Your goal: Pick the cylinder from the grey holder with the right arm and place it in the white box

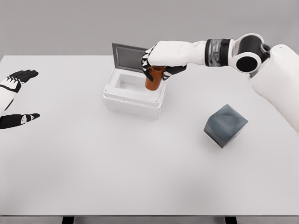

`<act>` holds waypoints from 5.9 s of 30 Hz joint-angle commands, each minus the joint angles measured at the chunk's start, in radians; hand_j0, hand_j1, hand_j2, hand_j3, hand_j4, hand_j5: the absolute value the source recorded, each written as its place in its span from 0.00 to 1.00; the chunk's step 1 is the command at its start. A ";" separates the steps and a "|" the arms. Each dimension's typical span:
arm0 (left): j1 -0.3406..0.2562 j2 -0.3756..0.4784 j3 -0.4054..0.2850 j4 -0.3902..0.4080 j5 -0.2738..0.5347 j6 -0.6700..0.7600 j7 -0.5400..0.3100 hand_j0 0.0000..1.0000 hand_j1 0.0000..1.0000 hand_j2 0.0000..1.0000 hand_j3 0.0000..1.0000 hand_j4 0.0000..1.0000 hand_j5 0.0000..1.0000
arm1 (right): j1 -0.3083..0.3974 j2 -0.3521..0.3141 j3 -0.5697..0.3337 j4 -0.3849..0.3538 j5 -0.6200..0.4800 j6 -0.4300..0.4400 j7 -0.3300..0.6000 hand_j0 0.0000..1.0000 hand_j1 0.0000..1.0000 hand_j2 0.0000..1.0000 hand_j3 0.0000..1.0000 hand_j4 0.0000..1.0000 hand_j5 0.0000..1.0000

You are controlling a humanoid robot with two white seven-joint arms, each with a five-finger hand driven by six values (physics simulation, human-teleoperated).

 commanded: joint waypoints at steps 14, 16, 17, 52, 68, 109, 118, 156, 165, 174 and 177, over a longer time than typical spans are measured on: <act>-0.005 0.001 0.000 0.001 0.005 0.000 0.001 1.00 1.00 1.00 1.00 1.00 1.00 | 0.000 0.020 0.000 0.022 0.011 0.003 0.000 0.28 0.28 0.28 0.28 0.28 0.28; -0.006 0.003 0.000 0.001 0.005 0.000 0.001 1.00 1.00 1.00 1.00 1.00 1.00 | 0.000 0.020 -0.002 0.028 0.016 0.003 0.000 0.28 0.28 0.28 0.28 0.28 0.28; -0.008 0.003 0.002 0.001 0.002 0.000 0.001 1.00 1.00 1.00 1.00 1.00 1.00 | 0.000 0.020 -0.002 0.028 0.016 0.003 0.000 0.28 0.28 0.28 0.28 0.28 0.28; -0.262 -0.011 -0.015 0.076 -0.156 0.000 -0.096 1.00 1.00 1.00 1.00 1.00 1.00 | -0.002 0.044 0.007 0.058 0.047 0.003 0.000 0.28 0.28 0.28 0.28 0.28 0.28; -0.262 -0.011 -0.015 0.076 -0.155 0.000 -0.096 1.00 1.00 1.00 1.00 1.00 1.00 | -0.003 0.043 0.003 0.051 0.076 0.003 0.000 0.59 0.59 0.59 0.59 0.59 0.59; -0.902 -0.031 -0.837 0.645 -0.061 0.000 -0.091 1.00 1.00 1.00 1.00 1.00 1.00 | 0.583 -0.330 -0.666 -0.386 -0.243 0.003 0.000 1.00 1.00 1.00 1.00 1.00 1.00; -1.025 -0.056 -0.960 0.692 -0.058 0.000 -0.093 0.99 0.99 0.99 0.99 0.99 0.99 | 0.805 -0.328 -0.806 -0.492 -0.283 0.003 0.000 1.00 1.00 1.00 1.00 1.00 1.00; -1.307 -0.183 -1.343 0.756 0.032 0.000 -0.090 1.00 1.00 1.00 1.00 1.00 1.00 | 0.810 -0.312 -0.867 -0.451 -0.282 0.003 0.000 1.00 1.00 1.00 1.00 1.00 1.00; -1.307 -0.154 -1.345 0.718 0.032 0.000 -0.090 1.00 1.00 1.00 1.00 1.00 1.00 | 0.810 -0.312 -0.865 -0.454 -0.282 0.003 0.000 1.00 1.00 1.00 1.00 1.00 1.00; -1.307 -0.132 -1.352 0.685 0.031 0.000 -0.090 1.00 1.00 1.00 1.00 1.00 1.00 | 0.810 -0.312 -0.862 -0.454 -0.282 0.003 0.000 1.00 1.00 1.00 1.00 1.00 1.00; -1.305 -0.129 -1.357 0.682 0.031 0.000 -0.090 1.00 1.00 1.00 1.00 1.00 1.00 | 0.810 -0.312 -0.862 -0.455 -0.282 0.003 0.000 1.00 1.00 1.00 1.00 1.00 1.00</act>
